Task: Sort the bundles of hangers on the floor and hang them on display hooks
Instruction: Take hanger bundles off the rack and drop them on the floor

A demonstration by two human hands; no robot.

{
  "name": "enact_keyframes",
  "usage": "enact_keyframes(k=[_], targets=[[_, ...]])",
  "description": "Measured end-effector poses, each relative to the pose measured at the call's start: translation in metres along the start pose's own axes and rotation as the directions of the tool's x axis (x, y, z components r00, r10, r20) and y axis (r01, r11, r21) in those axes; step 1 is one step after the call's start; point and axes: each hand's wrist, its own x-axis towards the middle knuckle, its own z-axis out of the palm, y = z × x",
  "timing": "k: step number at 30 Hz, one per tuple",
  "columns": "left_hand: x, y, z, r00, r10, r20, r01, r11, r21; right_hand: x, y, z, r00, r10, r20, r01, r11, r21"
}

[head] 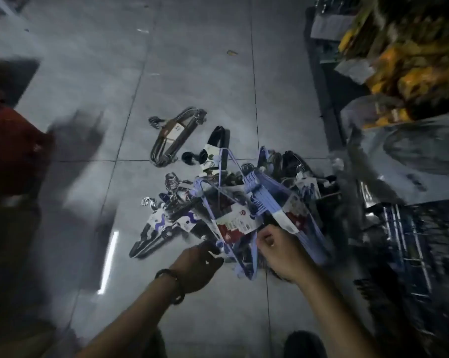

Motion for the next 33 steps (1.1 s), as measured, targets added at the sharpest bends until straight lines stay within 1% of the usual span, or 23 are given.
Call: enact_keyframes(k=[2, 4, 6, 7, 8, 10, 11, 12, 13, 16, 18, 20, 22, 25, 26, 28, 30, 31, 33], targets=[[0.023, -0.017, 0.010, 1.000, -0.018, 0.001, 0.018, 1.000, 0.004, 0.013, 0.015, 0.024, 0.999, 0.019, -0.033, -0.020, 0.999, -0.031], [0.048, -0.033, 0.019, 1.000, 0.004, -0.008, -0.004, 1.000, -0.020, 0.027, 0.038, 0.042, 0.998, 0.003, -0.068, -0.010, 0.996, -0.092], [0.074, -0.048, 0.030, 0.999, 0.038, -0.034, -0.041, 0.996, -0.078, 0.042, 0.047, 0.047, 1.000, 0.007, -0.002, -0.007, 0.974, -0.227], [0.091, -0.054, 0.036, 0.996, 0.060, -0.072, -0.071, 0.986, -0.153, 0.053, 0.050, 0.046, 1.000, 0.007, 0.030, 0.002, 0.959, -0.282], [0.107, -0.057, 0.042, 0.991, 0.064, -0.115, -0.090, 0.965, -0.245, 0.064, 0.049, 0.043, 1.000, 0.001, 0.025, 0.006, 0.952, -0.305], [0.136, -0.060, 0.052, 0.981, 0.085, -0.177, -0.153, 0.895, -0.419, 0.080, 0.047, 0.041, 0.997, -0.042, -0.071, 0.021, 0.961, -0.276], [0.150, -0.061, 0.057, 0.974, 0.101, -0.205, -0.186, 0.870, -0.457, 0.083, 0.048, 0.039, 0.988, -0.069, -0.136, 0.033, 0.967, -0.254], [0.160, -0.063, 0.063, 0.967, 0.092, -0.238, -0.201, 0.851, -0.485, 0.081, 0.048, 0.040, 0.983, -0.071, -0.168, 0.030, 0.971, -0.238], [0.162, -0.062, 0.068, 0.963, 0.066, -0.260, -0.198, 0.829, -0.523, 0.075, 0.049, 0.043, 0.984, -0.044, -0.171, 0.007, 0.977, -0.211], [0.161, -0.053, 0.080, 0.979, 0.006, -0.203, -0.132, 0.778, -0.614, 0.066, 0.058, 0.053, 0.990, 0.080, -0.115, -0.091, 0.992, -0.092], [0.171, -0.045, 0.090, 0.973, -0.066, -0.219, -0.106, 0.719, -0.687, 0.077, 0.063, 0.052, 0.991, 0.085, -0.104, -0.099, 0.985, -0.140], [0.182, -0.042, 0.095, 0.951, -0.146, -0.274, -0.099, 0.694, -0.714, 0.086, 0.066, 0.051, 0.989, 0.072, -0.127, -0.095, 0.978, -0.184], [0.187, -0.043, 0.100, 0.933, -0.198, -0.299, -0.097, 0.664, -0.741, 0.088, 0.067, 0.054, 0.986, 0.112, -0.124, -0.134, 0.974, -0.181], [0.181, -0.044, 0.099, 0.915, -0.189, -0.356, -0.147, 0.667, -0.731, 0.092, 0.070, 0.060, 0.972, 0.173, -0.156, -0.189, 0.978, -0.090], [0.177, -0.040, 0.093, 0.905, -0.162, -0.393, -0.178, 0.695, -0.697, 0.095, 0.070, 0.060, 0.969, 0.179, -0.169, -0.192, 0.979, -0.065], [0.162, -0.029, 0.079, 0.877, -0.086, -0.473, -0.239, 0.775, -0.584, 0.098, 0.070, 0.063, 0.970, 0.175, -0.170, -0.185, 0.982, -0.046], [0.144, -0.022, 0.066, 0.836, 0.002, -0.548, -0.281, 0.860, -0.426, 0.096, 0.068, 0.070, 0.968, 0.188, -0.168, -0.191, 0.981, -0.006], [0.135, -0.019, 0.060, 0.818, 0.042, -0.574, -0.302, 0.881, -0.365, 0.094, 0.066, 0.075, 0.966, 0.197, -0.165, -0.194, 0.980, 0.037], [0.124, -0.019, 0.049, 0.792, 0.086, -0.605, -0.329, 0.894, -0.303, 0.092, 0.061, 0.086, 0.975, 0.181, -0.130, -0.165, 0.978, 0.128]])
